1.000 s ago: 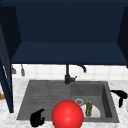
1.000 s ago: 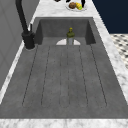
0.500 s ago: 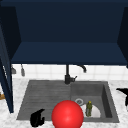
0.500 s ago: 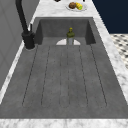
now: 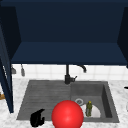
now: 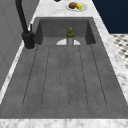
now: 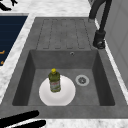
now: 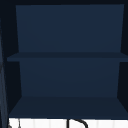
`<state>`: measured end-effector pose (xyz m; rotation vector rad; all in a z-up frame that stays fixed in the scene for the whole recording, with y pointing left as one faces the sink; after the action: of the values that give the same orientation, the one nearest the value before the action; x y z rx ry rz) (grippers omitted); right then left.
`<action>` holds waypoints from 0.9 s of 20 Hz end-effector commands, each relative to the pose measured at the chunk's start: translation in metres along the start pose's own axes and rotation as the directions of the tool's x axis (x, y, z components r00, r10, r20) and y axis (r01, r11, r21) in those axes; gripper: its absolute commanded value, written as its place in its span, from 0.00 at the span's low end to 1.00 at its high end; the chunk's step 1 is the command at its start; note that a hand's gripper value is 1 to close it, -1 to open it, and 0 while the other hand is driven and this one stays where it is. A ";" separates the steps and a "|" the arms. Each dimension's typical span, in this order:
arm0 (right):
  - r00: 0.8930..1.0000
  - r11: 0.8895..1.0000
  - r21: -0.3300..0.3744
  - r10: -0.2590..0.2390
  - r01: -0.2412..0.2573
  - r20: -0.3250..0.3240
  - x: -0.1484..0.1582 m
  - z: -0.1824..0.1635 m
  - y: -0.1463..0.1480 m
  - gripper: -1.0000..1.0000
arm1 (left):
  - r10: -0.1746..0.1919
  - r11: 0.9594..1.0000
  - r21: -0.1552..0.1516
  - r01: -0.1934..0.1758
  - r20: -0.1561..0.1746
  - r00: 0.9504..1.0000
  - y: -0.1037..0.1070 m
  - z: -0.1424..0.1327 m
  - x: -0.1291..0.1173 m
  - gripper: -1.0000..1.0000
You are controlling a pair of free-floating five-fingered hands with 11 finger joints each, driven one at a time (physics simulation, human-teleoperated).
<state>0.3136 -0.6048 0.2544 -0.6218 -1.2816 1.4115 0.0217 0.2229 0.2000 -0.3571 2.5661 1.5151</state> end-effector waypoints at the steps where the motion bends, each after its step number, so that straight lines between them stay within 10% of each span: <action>1: 1.000 1.000 0.021 -0.023 0.023 -0.012 -0.011 0.021 -0.017 0.00 | 0.000 1.000 0.000 0.000 0.000 1.000 0.000 0.000 0.000 0.50; 18: 0.999 0.999 -0.010 -0.050 0.050 0.018 -0.057 0.092 -0.118 0.00 | 0.000 1.000 0.000 0.000 0.000 1.000 0.000 0.000 0.000 0.50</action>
<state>0.2917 -0.6967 0.3564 -0.6102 -1.2843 1.4032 0.0217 0.2229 0.2000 -0.3571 2.5661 1.5151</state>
